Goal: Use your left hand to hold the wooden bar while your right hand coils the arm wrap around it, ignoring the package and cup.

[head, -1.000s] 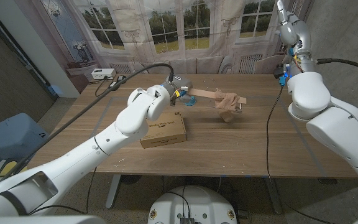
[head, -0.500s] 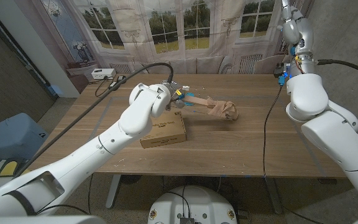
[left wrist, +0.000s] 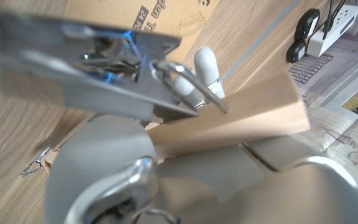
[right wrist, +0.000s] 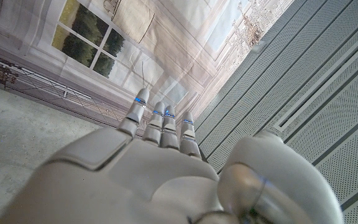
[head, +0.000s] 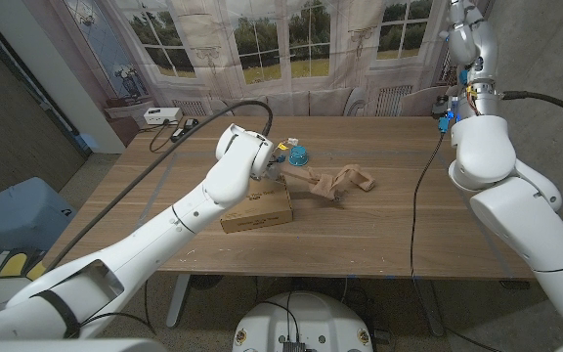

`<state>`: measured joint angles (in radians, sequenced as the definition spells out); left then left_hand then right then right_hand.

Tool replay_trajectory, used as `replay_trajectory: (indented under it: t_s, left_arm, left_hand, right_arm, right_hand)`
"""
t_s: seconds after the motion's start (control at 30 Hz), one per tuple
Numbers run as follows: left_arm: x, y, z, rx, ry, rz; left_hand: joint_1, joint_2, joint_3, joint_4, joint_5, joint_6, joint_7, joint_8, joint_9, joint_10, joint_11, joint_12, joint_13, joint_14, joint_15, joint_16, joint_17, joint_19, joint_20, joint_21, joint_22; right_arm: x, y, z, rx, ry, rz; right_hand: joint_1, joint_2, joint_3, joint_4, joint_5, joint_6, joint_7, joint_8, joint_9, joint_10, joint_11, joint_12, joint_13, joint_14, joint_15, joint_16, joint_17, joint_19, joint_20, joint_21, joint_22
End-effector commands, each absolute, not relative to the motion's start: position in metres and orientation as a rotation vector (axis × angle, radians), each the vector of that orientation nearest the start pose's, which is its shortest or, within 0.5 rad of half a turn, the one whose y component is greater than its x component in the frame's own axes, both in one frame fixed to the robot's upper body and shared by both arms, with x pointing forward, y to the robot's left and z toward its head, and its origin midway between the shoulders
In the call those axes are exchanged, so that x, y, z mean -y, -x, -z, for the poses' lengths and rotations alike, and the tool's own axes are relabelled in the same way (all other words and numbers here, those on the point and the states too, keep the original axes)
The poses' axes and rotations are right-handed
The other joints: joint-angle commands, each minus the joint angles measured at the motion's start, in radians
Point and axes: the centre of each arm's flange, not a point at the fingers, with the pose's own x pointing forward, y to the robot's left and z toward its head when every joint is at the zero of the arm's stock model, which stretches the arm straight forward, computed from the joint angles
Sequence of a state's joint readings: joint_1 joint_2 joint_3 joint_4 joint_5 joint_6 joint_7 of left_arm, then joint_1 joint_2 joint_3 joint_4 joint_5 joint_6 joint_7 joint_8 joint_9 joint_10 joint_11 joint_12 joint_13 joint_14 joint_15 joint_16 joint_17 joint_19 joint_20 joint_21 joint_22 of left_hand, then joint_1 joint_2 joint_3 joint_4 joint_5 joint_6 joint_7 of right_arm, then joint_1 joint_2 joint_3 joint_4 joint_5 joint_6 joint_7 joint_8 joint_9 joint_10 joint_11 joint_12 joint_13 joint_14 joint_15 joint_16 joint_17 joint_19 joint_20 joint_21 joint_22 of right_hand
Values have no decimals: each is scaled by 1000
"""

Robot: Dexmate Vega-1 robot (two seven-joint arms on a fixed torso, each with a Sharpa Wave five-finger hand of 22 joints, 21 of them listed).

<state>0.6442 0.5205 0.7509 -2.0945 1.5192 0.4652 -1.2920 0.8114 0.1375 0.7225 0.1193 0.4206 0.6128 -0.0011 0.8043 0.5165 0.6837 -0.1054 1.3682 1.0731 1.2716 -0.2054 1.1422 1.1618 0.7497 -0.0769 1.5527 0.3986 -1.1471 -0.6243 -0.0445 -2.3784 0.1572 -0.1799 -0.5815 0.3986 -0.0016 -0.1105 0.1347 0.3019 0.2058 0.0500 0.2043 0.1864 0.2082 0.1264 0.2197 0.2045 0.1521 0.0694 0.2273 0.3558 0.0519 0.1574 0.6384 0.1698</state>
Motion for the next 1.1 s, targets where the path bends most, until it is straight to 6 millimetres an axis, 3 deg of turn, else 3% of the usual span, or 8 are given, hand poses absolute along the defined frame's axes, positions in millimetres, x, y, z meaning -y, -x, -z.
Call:
replay_trajectory:
  t_s: [0.03,0.27,0.4,0.53,0.73,0.9,1.0,1.1]
  left_arm:
    - [-105,-535,-51,-157,-2004,85]
    - [-106,-541,-52,-176,-2009,70]
    - [-105,-543,-53,-181,-2027,60]
    - [-103,-545,-53,-192,-2048,46]
    - [-101,-547,-53,-288,-2077,39]
    - [-99,-545,-53,-343,-2112,23]
    - [-99,-544,-54,-366,-2129,3]
    - [-98,-542,-53,-375,-2155,-37]
  left_hand:
    - [15,5,2,-11,-15,29,28,-19,-16,20,-8,-65,-84,8,0,-5,5,-6,-105,6,-5]
    - [35,-10,-26,-56,-56,13,33,-84,-58,20,-15,-176,-228,12,-2,-67,-104,-10,-107,12,-7]
    - [24,-77,-108,-94,-110,7,38,-174,-111,18,-1,-289,-372,-19,-6,-181,-312,-37,-94,-4,-33]
    - [-5,-150,-182,-104,-131,-11,50,-237,-138,-22,31,-344,-408,-135,-5,-305,-463,-149,-41,-31,-80]
    - [-36,-238,-216,-83,-96,-35,56,-325,-176,-117,43,-466,-494,-333,8,-542,-675,-285,41,-100,-192]
    - [-49,-306,-241,-74,-60,-85,25,-370,-196,-173,43,-563,-562,-456,30,-650,-746,-459,124,-241,-232]
    - [-70,-328,-290,-75,-39,-131,-4,-405,-215,-222,39,-628,-599,-535,51,-707,-783,-569,166,-341,-233]
    - [-77,-324,-361,-91,-14,-216,-38,-462,-241,-317,64,-713,-636,-661,92,-775,-819,-640,211,-438,-231]
  right_arm:
    - [273,-393,-140,1113,210,319]
    - [273,-395,-139,1120,204,325]
    - [273,-395,-138,1127,203,326]
    - [273,-394,-137,1135,200,333]
    - [273,-393,-135,1159,187,344]
    - [272,-391,-134,1176,186,348]
    - [271,-390,-134,1183,177,351]
    - [271,-390,-134,1189,183,343]
  right_hand:
    - [-1,4,-3,1,-4,13,1,7,0,12,3,5,1,14,2,6,-1,6,4,-3,4]
    - [-2,8,-4,0,-5,20,-1,7,0,21,1,6,1,22,0,8,-5,16,2,-4,5]
    - [-2,9,-4,0,-6,26,-3,8,0,22,0,6,1,27,-1,10,-7,20,2,-5,5]
    - [-3,11,-5,-1,-7,27,-3,7,0,27,-1,6,1,38,-2,14,-9,24,2,-7,5]
    - [-2,16,-5,-2,-8,31,-4,6,0,38,-2,9,0,53,-14,19,-13,37,1,-8,6]
    - [-2,20,-6,-3,-10,38,-8,6,0,51,-7,11,0,68,-20,24,-16,46,-2,-9,6]
    - [-2,21,-6,-4,-11,39,-7,6,0,53,-7,11,0,76,-20,26,-18,53,-2,-9,6]
    - [-1,22,-6,-5,-11,42,-8,6,0,57,-10,12,0,81,-22,28,-20,56,-2,-10,6]
